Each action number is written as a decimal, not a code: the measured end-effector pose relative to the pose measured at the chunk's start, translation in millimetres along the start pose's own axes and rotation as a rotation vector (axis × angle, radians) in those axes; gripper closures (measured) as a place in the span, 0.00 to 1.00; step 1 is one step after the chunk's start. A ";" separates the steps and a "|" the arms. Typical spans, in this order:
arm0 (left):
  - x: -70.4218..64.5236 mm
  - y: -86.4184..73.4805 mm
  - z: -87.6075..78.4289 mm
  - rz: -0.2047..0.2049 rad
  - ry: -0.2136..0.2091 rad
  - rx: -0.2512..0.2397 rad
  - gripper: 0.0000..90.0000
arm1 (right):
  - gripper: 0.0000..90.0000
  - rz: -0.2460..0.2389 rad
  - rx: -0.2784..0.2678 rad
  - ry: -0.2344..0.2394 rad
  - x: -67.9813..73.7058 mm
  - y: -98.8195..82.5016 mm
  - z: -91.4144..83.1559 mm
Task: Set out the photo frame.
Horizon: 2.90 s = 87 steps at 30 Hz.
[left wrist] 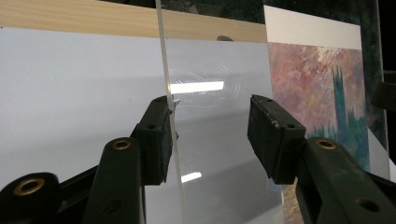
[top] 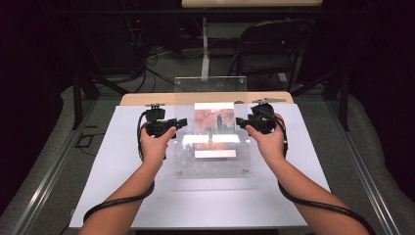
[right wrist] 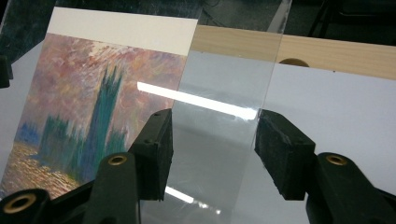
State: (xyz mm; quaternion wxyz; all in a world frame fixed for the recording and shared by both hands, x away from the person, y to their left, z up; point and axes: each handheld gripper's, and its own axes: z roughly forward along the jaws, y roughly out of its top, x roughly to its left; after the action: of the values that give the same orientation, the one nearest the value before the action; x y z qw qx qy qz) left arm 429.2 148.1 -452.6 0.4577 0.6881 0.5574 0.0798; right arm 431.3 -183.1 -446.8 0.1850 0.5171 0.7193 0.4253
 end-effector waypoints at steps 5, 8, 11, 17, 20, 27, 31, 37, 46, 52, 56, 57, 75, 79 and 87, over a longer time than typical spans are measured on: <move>-4.0 -3.8 -9.1 0.014 -0.008 -0.016 0.59 | 0.54 -0.023 -0.009 0.003 4.8 -1.7 -13.8; -6.4 -6.0 -14.9 0.028 -0.008 -0.022 0.60 | 0.55 -0.024 -0.013 0.010 5.6 -2.0 -18.2; -9.0 -8.9 -22.2 0.046 -0.010 -0.027 0.61 | 0.56 -0.036 -0.024 0.020 8.4 -3.6 -27.2; -14.6 -13.6 -33.3 0.081 -0.015 -0.031 0.63 | 0.58 -0.051 -0.036 0.030 11.6 -7.5 -39.6; -17.1 -16.1 -38.9 0.093 -0.020 -0.032 0.64 | 0.59 -0.063 -0.051 0.033 14.1 -11.3 -48.1; -20.1 -22.6 -51.2 0.123 -0.039 -0.036 0.68 | 0.65 -0.096 -0.064 0.040 16.0 -16.8 -60.4; -22.7 -29.1 -59.6 0.141 -0.052 -0.050 0.69 | 0.70 -0.126 -0.074 0.036 18.3 -21.4 -69.6; -23.6 -35.6 -67.4 0.156 -0.073 -0.060 0.72 | 0.77 -0.165 -0.089 0.033 20.7 -28.0 -80.8; -28.0 -47.1 -78.2 0.192 -0.083 -0.078 0.72 | 0.78 -0.144 -0.109 0.073 21.8 -36.7 -93.7; -31.8 -56.5 -86.3 0.220 -0.088 -0.089 0.72 | 0.78 -0.120 -0.115 0.106 23.2 -43.0 -103.2; -33.5 -64.4 -91.9 0.241 -0.096 -0.100 0.72 | 0.78 -0.121 -0.122 0.118 25.7 -49.2 -110.0; -33.9 -65.8 -92.9 0.242 -0.098 -0.101 0.72 | 0.78 -0.121 -0.125 0.120 26.5 -51.2 -111.7; -41.3 -88.0 -106.0 0.285 -0.107 -0.130 0.68 | 0.73 -0.154 -0.168 0.144 36.4 -73.8 -129.5; -40.6 -87.9 -106.0 0.285 -0.112 -0.129 0.67 | 0.72 -0.150 -0.168 0.155 34.9 -73.6 -128.8; -34.4 -96.3 -115.2 0.297 -0.103 -0.132 0.60 | 0.64 -0.105 -0.157 0.183 22.4 -87.5 -132.1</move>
State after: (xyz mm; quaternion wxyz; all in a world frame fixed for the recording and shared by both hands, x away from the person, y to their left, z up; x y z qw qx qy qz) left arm 278.4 177.6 -442.6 0.5131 0.7345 0.4189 0.1475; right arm 277.9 -227.5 -438.0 0.1807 0.4218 0.7236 0.5155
